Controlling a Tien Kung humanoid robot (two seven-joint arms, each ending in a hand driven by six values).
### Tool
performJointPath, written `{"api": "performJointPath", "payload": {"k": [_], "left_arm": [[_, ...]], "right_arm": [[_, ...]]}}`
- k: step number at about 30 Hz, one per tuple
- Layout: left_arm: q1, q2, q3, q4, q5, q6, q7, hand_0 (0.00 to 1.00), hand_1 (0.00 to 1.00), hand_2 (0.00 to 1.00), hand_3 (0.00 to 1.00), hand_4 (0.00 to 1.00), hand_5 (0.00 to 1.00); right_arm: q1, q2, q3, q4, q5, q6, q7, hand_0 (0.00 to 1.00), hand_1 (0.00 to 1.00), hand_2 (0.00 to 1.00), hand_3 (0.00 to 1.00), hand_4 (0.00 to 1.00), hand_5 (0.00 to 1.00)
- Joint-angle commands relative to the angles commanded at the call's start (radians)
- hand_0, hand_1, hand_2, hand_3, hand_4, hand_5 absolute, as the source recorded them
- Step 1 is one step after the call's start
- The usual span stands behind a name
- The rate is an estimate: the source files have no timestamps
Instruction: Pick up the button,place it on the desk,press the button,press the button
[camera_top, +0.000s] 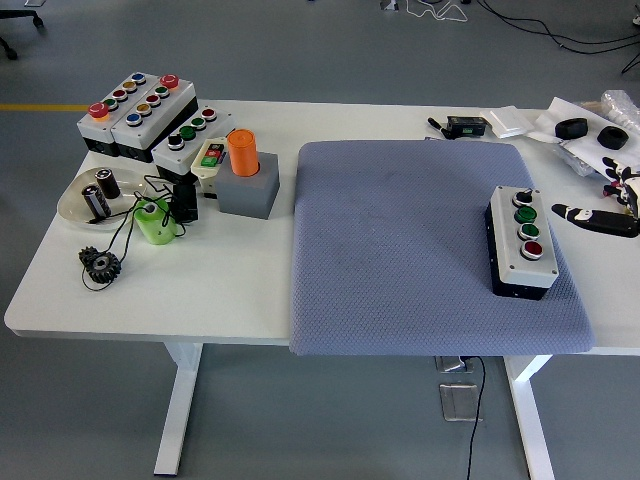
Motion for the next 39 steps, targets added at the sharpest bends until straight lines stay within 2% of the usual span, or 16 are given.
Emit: {"api": "performJointPath", "payload": {"k": [4, 6, 9, 17, 23, 29, 33, 34, 39], "left_arm": [[0.000, -0.001, 0.011, -0.001, -0.024, 0.002, -0.006, 0.698, 0.756, 0.773, 0.635, 0.427, 0.998], [-0.002, -0.001, 0.019, -0.002, -0.036, 0.003, -0.008, 0.698, 0.756, 0.773, 0.635, 0.427, 0.998], [-0.003, -0.001, 0.024, -0.002, -0.044, 0.004, -0.010, 0.698, 0.756, 0.773, 0.635, 0.427, 0.998], [-0.006, 0.000, 0.024, -0.001, -0.045, 0.005, -0.010, 0.699, 0.756, 0.771, 0.632, 0.428, 0.998], [-0.007, 0.000, 0.021, -0.001, -0.043, 0.008, -0.010, 0.698, 0.755, 0.768, 0.624, 0.428, 0.998], [-0.008, 0.000, 0.021, -0.002, -0.046, 0.015, -0.013, 0.698, 0.750, 0.768, 0.618, 0.427, 0.998], [-0.008, 0.000, 0.020, -0.002, -0.047, 0.017, -0.014, 0.698, 0.750, 0.768, 0.618, 0.427, 0.998], [-0.008, 0.000, 0.020, -0.002, -0.046, 0.017, -0.014, 0.698, 0.749, 0.766, 0.616, 0.429, 0.998], [-0.008, 0.000, 0.017, -0.002, -0.043, 0.017, -0.013, 0.698, 0.749, 0.766, 0.616, 0.429, 0.998]], "right_arm": [[-0.001, 0.027, -0.010, 0.006, -0.045, -0.037, -0.022, 0.998, 0.967, 0.998, 0.998, 0.924, 0.312], [-0.003, 0.060, -0.009, 0.006, -0.105, -0.060, -0.046, 0.998, 0.967, 0.998, 0.998, 0.924, 0.312], [-0.002, 0.088, -0.009, 0.006, -0.168, -0.065, -0.071, 0.998, 0.967, 0.998, 0.998, 0.924, 0.312], [0.000, 0.145, -0.021, 0.029, -0.263, -0.029, -0.140, 0.998, 0.961, 0.998, 0.998, 0.917, 0.326], [0.014, 0.188, -0.041, 0.004, -0.294, -0.009, -0.185, 0.977, 0.949, 0.998, 0.998, 0.901, 0.301], [0.024, 0.240, -0.012, -0.041, -0.406, 0.035, -0.270, 0.954, 0.943, 0.998, 0.998, 0.892, 0.287], [0.034, 0.260, -0.006, -0.061, -0.434, 0.063, -0.270, 0.954, 0.943, 0.998, 0.998, 0.892, 0.287], [0.037, 0.265, -0.006, -0.065, -0.438, 0.066, -0.270, 0.935, 0.936, 0.998, 0.998, 0.869, 0.244], [0.057, 0.286, -0.005, -0.089, -0.481, 0.086, -0.270, 0.935, 0.936, 0.998, 0.998, 0.869, 0.244]]}}
